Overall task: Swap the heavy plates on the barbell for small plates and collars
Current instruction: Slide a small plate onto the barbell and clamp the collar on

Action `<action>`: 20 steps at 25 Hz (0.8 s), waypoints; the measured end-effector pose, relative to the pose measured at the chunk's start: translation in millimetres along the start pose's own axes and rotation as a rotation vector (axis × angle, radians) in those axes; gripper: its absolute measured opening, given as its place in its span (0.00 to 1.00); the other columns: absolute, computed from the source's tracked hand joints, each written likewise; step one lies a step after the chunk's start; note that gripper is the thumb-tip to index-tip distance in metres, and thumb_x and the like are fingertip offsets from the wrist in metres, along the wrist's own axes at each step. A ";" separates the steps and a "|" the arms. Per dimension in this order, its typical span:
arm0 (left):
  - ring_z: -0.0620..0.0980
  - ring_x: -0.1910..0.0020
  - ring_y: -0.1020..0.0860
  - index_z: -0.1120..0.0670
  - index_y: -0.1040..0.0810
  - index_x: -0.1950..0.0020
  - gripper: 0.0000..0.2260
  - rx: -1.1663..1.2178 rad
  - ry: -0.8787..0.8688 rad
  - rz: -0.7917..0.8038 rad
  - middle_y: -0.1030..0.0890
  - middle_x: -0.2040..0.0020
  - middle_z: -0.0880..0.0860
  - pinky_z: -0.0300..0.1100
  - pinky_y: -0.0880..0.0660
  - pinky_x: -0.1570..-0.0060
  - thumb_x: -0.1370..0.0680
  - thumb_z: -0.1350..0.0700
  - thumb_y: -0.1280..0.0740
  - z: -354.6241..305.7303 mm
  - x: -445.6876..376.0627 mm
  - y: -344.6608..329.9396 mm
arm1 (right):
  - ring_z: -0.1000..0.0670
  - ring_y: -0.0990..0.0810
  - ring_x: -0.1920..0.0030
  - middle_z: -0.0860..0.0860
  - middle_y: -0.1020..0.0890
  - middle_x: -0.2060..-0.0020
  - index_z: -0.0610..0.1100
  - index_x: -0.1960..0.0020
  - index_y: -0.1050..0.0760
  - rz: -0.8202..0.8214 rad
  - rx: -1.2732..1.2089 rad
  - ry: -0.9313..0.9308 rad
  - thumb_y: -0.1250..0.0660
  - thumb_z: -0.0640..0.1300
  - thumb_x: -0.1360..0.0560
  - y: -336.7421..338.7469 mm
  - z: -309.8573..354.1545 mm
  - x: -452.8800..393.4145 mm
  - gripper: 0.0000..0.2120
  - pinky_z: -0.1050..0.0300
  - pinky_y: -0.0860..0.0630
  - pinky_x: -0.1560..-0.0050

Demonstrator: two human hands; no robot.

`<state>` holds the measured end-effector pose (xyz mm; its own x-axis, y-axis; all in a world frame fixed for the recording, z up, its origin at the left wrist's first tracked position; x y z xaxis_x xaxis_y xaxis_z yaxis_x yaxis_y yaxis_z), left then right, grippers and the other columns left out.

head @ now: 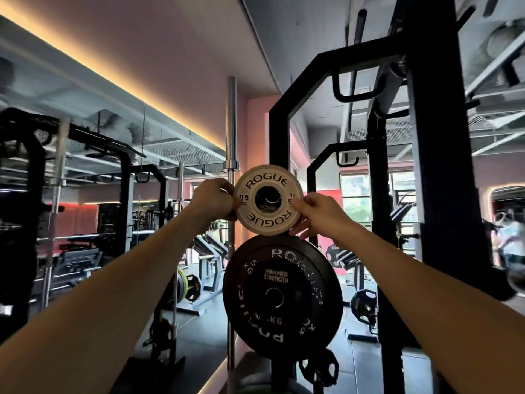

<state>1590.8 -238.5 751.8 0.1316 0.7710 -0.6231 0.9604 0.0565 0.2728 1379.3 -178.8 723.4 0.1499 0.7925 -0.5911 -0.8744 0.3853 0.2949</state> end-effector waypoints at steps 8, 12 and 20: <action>0.58 0.64 0.16 0.58 0.22 0.57 0.07 0.073 0.025 0.054 0.17 0.59 0.61 0.54 0.17 0.61 0.29 0.67 0.27 -48.9 108.3 -5.6 | 0.40 0.16 0.65 0.35 0.18 0.56 0.36 0.45 0.31 -0.022 0.006 -0.081 0.38 0.46 0.20 46.1 42.5 127.5 0.13 0.53 0.22 0.68; 0.59 0.56 0.17 0.51 0.21 0.63 0.07 0.061 0.027 0.082 0.17 0.59 0.57 0.57 0.19 0.52 0.38 0.59 0.25 -76.3 153.3 -28.6 | 0.38 0.16 0.62 0.35 0.17 0.60 0.37 0.46 0.31 -0.047 0.059 -0.143 0.38 0.46 0.20 88.2 58.1 184.1 0.12 0.48 0.20 0.64; 0.52 0.68 0.19 0.61 0.22 0.53 0.05 0.152 0.011 0.232 0.19 0.60 0.58 0.41 0.20 0.71 0.26 0.68 0.30 -169.0 231.6 -112.3 | 0.42 0.16 0.66 0.36 0.17 0.61 0.39 0.51 0.28 -0.156 0.113 -0.206 0.37 0.45 0.20 205.9 77.5 276.9 0.09 0.54 0.20 0.70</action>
<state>1472.0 41.0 700.7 0.3502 0.7589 -0.5490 0.9310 -0.2172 0.2935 1276.6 156.5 678.6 0.3794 0.7945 -0.4742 -0.7779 0.5514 0.3013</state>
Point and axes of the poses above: each hand's wrist, its own x-axis away from the middle knuckle, its own y-axis out of the back of the hand, z = x × y, the point moved 2 cm from there along -x, towards the middle knuckle
